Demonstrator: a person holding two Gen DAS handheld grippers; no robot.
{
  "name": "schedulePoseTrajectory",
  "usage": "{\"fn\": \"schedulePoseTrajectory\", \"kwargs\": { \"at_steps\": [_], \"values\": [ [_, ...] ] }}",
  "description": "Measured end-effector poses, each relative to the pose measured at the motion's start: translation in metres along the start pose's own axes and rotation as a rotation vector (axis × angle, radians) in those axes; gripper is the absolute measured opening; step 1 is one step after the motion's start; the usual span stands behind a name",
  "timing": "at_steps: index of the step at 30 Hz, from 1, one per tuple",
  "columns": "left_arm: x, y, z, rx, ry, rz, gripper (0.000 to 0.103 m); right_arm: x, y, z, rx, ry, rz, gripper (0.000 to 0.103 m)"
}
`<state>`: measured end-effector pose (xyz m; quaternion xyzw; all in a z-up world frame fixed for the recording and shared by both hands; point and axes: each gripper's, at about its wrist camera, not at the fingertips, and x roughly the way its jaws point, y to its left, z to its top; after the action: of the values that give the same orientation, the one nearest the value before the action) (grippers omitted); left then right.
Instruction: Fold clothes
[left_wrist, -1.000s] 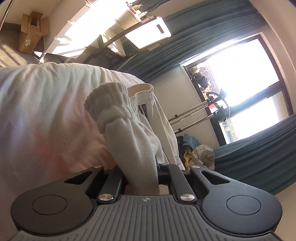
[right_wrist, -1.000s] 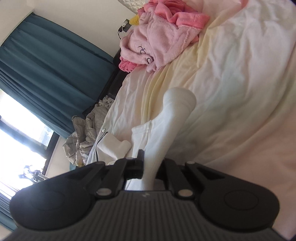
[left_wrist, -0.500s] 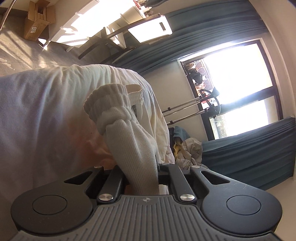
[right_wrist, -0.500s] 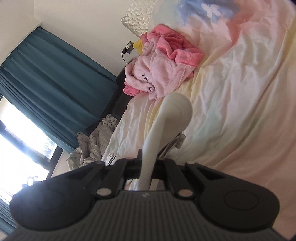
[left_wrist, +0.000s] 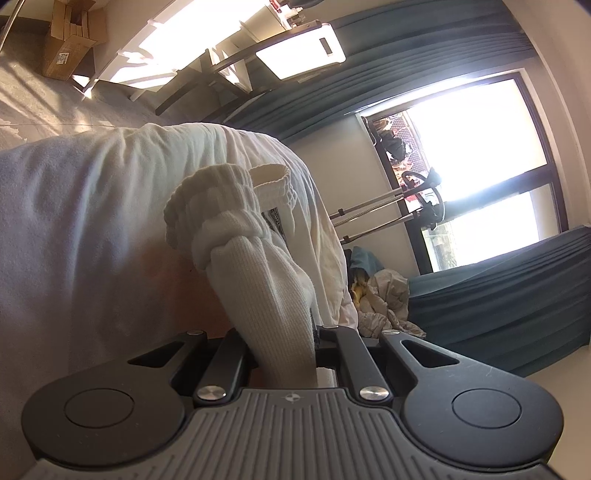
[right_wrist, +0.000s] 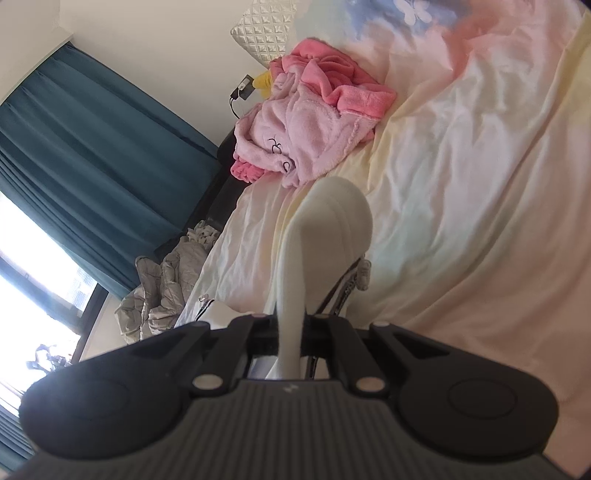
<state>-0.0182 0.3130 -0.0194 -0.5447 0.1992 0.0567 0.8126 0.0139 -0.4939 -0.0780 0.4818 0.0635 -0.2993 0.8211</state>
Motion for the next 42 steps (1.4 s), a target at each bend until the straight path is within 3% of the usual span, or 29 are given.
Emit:
{"fn": "schedulePoseTrajectory", "kwargs": {
  "at_steps": [4,7,9,14,19,22,27,31,33,35,37,42],
  "values": [
    [0.014,-0.02,0.014,-0.026,-0.026,-0.009,0.009,0.009,0.038,0.003,-0.173,-0.062,0.028,0.003],
    [0.035,-0.053,0.028,0.041,-0.08,-0.01,0.01,0.024,0.084,-0.001,-0.381,-0.132,0.067,0.003],
    [0.054,-0.069,0.036,0.063,-0.116,-0.035,0.01,0.045,0.113,-0.005,-0.451,-0.14,0.101,0.003],
    [0.132,-0.094,0.064,0.084,-0.117,-0.028,0.01,0.133,0.183,-0.022,-0.521,-0.1,0.095,0.003],
    [0.226,-0.116,0.088,0.202,-0.083,0.036,0.01,0.227,0.235,-0.048,-0.586,-0.049,0.092,0.003],
    [0.275,-0.121,0.093,0.258,-0.065,0.08,0.01,0.28,0.251,-0.071,-0.646,-0.011,0.086,0.003],
    [0.336,-0.107,0.094,0.263,0.008,0.172,0.011,0.345,0.254,-0.101,-0.724,0.07,0.042,0.004],
    [0.347,-0.101,0.095,0.266,0.041,0.218,0.012,0.368,0.242,-0.112,-0.743,0.121,0.015,0.005],
    [0.344,-0.104,0.096,0.27,0.047,0.208,0.023,0.371,0.237,-0.112,-0.734,0.144,0.033,0.013],
    [0.336,-0.106,0.098,0.264,0.048,0.194,0.056,0.366,0.237,-0.108,-0.731,0.151,0.054,0.024],
    [0.321,-0.11,0.095,0.266,0.021,0.16,0.069,0.353,0.235,-0.099,-0.716,0.145,0.08,0.052],
    [0.259,-0.12,0.06,0.251,-0.051,0.024,0.079,0.303,0.221,-0.064,-0.604,0.14,0.139,0.057]
  ]
}}
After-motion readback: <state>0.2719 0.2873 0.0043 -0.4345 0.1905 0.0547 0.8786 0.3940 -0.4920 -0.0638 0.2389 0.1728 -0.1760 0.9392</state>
